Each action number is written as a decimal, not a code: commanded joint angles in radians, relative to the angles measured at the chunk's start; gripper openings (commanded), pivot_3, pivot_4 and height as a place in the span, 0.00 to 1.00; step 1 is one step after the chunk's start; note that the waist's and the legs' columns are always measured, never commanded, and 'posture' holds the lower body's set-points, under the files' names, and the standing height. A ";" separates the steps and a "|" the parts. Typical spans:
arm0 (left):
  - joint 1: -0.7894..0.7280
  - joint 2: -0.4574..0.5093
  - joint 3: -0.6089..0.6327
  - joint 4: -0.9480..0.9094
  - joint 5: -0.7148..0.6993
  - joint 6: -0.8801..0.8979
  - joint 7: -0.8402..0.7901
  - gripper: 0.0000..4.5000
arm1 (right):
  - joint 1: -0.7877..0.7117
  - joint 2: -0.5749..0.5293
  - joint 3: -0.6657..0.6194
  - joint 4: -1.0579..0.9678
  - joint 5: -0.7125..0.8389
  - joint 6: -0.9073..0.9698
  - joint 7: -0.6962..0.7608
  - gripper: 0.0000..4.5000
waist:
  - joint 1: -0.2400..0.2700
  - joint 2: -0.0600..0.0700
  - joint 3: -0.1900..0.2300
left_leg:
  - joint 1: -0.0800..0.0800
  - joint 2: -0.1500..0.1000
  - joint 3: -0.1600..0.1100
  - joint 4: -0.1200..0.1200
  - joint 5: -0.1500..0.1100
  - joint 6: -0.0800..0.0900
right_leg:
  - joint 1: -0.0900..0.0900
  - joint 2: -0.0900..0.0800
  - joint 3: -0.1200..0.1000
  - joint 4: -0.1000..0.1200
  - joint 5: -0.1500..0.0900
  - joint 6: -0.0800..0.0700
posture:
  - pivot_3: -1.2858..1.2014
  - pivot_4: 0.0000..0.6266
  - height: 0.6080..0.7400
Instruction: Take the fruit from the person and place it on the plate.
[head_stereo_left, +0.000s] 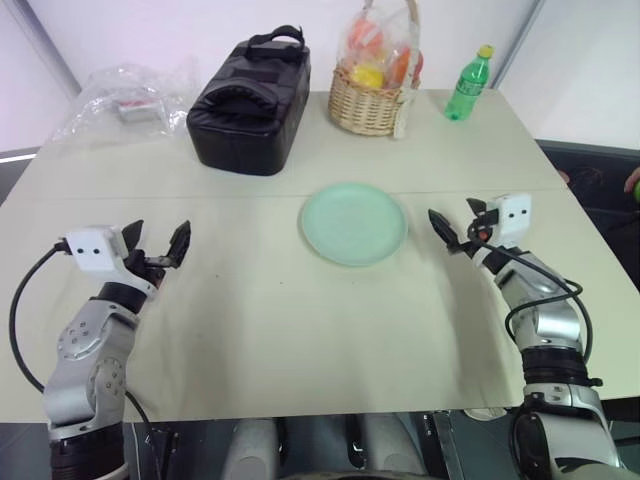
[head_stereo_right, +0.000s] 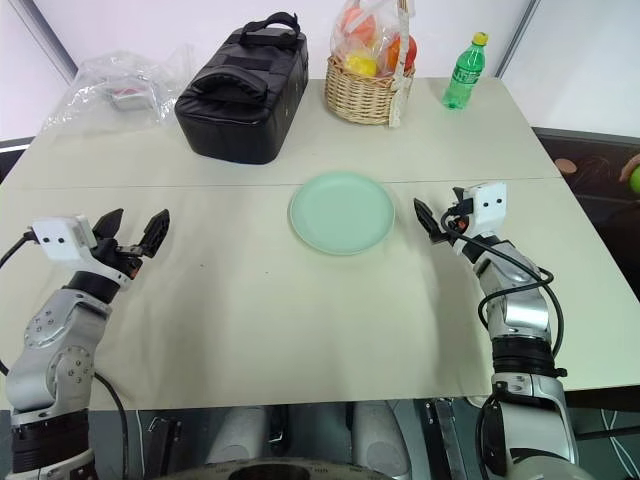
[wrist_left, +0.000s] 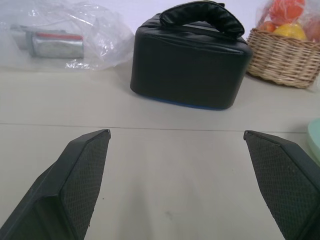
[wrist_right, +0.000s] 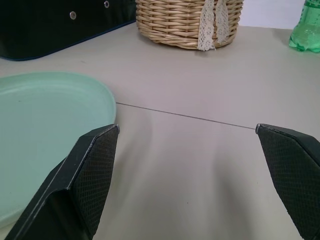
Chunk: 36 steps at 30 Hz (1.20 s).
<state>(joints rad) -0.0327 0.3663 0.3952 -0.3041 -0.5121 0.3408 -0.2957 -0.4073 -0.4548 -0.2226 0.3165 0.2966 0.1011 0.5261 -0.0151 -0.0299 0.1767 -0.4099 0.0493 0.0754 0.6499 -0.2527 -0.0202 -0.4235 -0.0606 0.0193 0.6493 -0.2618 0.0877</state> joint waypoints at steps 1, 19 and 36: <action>0.002 0.002 0.000 -0.040 -0.006 -0.009 -0.004 0.99 | -0.014 -0.006 -0.012 -0.020 0.001 -0.017 0.000 1.00 | 0.000 0.000 0.000 | 0.000 0.000 0.000 0.000 0.000 0.000 | 0.000 0.000 0.000 0.000 0.000 0.000 | 0.52 0.24 1.00; -0.003 0.002 0.003 -0.027 0.008 -0.026 -0.008 0.99 | -0.008 -0.001 -0.008 -0.024 0.001 -0.016 0.001 1.00 | 0.000 0.000 0.000 | 0.000 0.000 0.000 0.000 0.000 0.000 | 0.000 0.000 0.000 0.000 0.000 0.000 | 0.52 0.24 1.00; 0.009 0.012 0.009 -0.028 0.026 -0.030 -0.010 0.99 | -0.019 0.004 0.002 -0.009 -0.002 -0.021 0.004 1.00 | 0.001 0.000 0.000 | 0.000 0.000 0.000 0.000 0.000 0.000 | 0.000 0.000 0.000 0.000 0.000 0.000 | 0.52 0.24 1.00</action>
<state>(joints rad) -0.0143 0.3678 0.3954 -0.3040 -0.4878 0.3342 -0.3020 -0.4073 -0.4505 -0.2104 0.3187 0.2953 0.1011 0.5296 -0.0144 -0.0299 0.1767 -0.4099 0.0492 0.0754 0.6499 -0.2527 -0.0202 -0.4235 -0.0607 0.0193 0.6493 -0.2618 0.0877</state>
